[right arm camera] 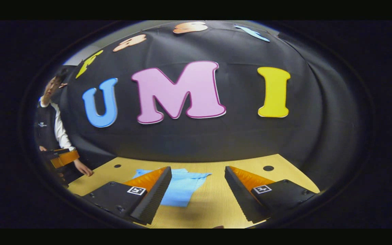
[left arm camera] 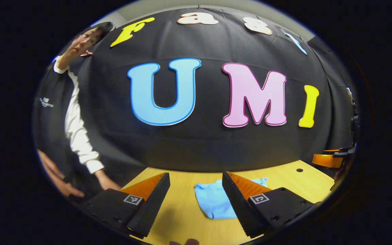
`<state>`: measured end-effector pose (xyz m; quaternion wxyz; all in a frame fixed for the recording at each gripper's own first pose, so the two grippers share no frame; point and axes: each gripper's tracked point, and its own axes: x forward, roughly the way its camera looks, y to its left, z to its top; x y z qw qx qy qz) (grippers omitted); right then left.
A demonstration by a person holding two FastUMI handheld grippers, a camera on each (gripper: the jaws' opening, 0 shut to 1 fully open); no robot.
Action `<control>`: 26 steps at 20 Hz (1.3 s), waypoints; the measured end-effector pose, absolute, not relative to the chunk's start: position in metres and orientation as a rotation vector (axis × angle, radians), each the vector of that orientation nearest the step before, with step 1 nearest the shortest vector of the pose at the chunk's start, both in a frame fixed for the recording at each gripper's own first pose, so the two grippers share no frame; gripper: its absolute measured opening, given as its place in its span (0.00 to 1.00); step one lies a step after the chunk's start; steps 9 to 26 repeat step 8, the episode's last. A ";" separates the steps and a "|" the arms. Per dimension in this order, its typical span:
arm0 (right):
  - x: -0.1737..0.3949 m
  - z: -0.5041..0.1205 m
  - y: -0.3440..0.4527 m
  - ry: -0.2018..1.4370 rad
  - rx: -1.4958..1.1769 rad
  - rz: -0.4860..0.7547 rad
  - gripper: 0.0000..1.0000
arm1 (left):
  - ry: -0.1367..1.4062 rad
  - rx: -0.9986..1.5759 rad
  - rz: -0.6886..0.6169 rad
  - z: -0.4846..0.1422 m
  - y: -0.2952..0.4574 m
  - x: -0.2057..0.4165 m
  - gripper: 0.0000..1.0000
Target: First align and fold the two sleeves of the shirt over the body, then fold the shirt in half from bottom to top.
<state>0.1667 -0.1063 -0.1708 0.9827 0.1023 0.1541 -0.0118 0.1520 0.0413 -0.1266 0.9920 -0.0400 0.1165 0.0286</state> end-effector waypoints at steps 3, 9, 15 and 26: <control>0.092 -0.160 -0.078 0.376 0.211 0.003 0.98 | 0.352 -0.137 0.036 -0.145 0.032 0.080 0.99; 0.043 -0.156 -0.051 0.432 0.235 0.030 0.98 | 0.429 -0.129 0.035 -0.156 0.038 0.010 0.98; 0.043 -0.156 -0.051 0.432 0.235 0.030 0.98 | 0.429 -0.129 0.035 -0.156 0.038 0.010 0.98; 0.043 -0.156 -0.051 0.432 0.235 0.030 0.98 | 0.429 -0.129 0.035 -0.156 0.038 0.010 0.98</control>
